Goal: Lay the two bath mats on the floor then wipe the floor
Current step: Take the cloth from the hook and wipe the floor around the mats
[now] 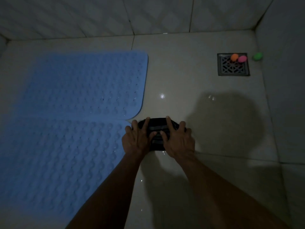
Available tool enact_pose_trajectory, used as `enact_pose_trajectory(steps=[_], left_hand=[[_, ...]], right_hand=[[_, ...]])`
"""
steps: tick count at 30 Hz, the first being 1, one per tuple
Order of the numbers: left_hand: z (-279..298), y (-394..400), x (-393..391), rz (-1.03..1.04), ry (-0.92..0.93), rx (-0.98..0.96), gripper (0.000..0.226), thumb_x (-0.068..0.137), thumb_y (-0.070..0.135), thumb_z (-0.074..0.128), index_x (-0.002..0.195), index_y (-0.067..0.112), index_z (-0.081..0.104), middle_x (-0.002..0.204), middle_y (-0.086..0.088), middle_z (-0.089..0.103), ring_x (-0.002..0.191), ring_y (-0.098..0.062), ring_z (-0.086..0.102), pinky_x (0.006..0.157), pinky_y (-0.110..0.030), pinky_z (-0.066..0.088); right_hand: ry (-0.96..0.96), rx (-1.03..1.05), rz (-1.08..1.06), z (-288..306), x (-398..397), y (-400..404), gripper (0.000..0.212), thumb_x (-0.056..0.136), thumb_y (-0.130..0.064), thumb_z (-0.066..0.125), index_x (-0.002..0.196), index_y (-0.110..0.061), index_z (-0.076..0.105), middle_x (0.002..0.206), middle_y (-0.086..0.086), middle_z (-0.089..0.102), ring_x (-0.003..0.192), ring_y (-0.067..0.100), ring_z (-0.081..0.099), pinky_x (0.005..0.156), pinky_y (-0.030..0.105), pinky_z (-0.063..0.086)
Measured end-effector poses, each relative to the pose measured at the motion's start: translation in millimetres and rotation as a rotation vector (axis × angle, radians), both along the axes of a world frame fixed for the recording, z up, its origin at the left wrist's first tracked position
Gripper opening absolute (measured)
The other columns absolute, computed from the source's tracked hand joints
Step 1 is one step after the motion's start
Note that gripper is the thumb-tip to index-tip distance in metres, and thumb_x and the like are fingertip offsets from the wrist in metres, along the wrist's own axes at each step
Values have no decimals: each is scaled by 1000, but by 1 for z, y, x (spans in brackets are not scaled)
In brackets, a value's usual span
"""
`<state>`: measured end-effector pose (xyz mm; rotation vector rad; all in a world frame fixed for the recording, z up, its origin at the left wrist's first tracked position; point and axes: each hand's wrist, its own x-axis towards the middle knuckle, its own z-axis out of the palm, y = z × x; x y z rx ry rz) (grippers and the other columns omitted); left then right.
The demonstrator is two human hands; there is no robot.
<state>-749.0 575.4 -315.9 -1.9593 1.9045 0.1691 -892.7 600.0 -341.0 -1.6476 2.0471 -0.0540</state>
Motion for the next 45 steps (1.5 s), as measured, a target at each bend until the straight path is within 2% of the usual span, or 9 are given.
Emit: enact_pose_trajectory(steps=[3,11,15,23,26,30,33,36,45], left_hand=[[-6,25,11,0,40,-18,73,96,72,25,158,41,3,149,-13,27,120,-33,43,68,-36,34],[-13,84,35,-12,176,-64,72,96,71,29,158,39,12,142,-10,33,114,-30,45,67,-34,36],[-15,113,47,-20,236,-39,73,96,69,30,158,36,11,143,-10,31,115,-31,43,70,-35,42],[-14,164,74,-148,190,-60,73,98,68,25,160,31,8,136,-11,35,110,-28,44,73,-34,48],[-16,181,78,-99,217,-70,74,97,69,28,159,33,10,136,-10,35,110,-27,43,67,-33,43],[-19,192,82,-70,235,-67,74,96,71,30,158,35,11,141,-10,32,114,-29,42,68,-35,45],[-20,206,83,-72,208,-94,74,95,72,29,158,35,14,140,-10,35,112,-29,44,65,-34,39],[-17,229,85,-60,161,-97,75,94,73,28,158,36,16,140,-9,35,113,-29,44,65,-35,40],[-5,305,93,13,93,-99,72,95,73,25,157,37,18,135,-7,39,107,-26,47,60,-33,35]], right_hand=[[-14,2,-11,-1,8,24,64,96,-64,28,152,-46,4,149,12,22,120,37,38,78,43,49],[17,30,-76,6,30,86,62,95,-65,28,151,-50,4,150,10,19,125,37,35,86,45,48],[28,59,-113,8,43,117,61,95,-67,28,149,-55,2,151,10,18,127,38,33,87,47,47],[25,132,-149,13,68,171,64,93,-69,28,148,-56,-4,153,12,16,129,38,34,94,48,45],[27,95,-144,12,72,187,63,94,-69,26,148,-56,-4,151,10,19,128,37,34,90,48,47],[36,50,-138,6,79,206,62,94,-68,26,148,-54,-3,144,9,26,122,36,37,83,47,49],[40,25,-116,4,78,218,62,95,-66,26,150,-51,0,145,11,26,125,37,36,83,47,48],[27,16,-79,3,79,238,63,95,-65,26,151,-49,2,148,11,24,126,37,35,83,45,47],[11,37,82,4,80,296,65,96,-65,24,150,-49,-7,150,11,24,126,35,35,84,44,48]])
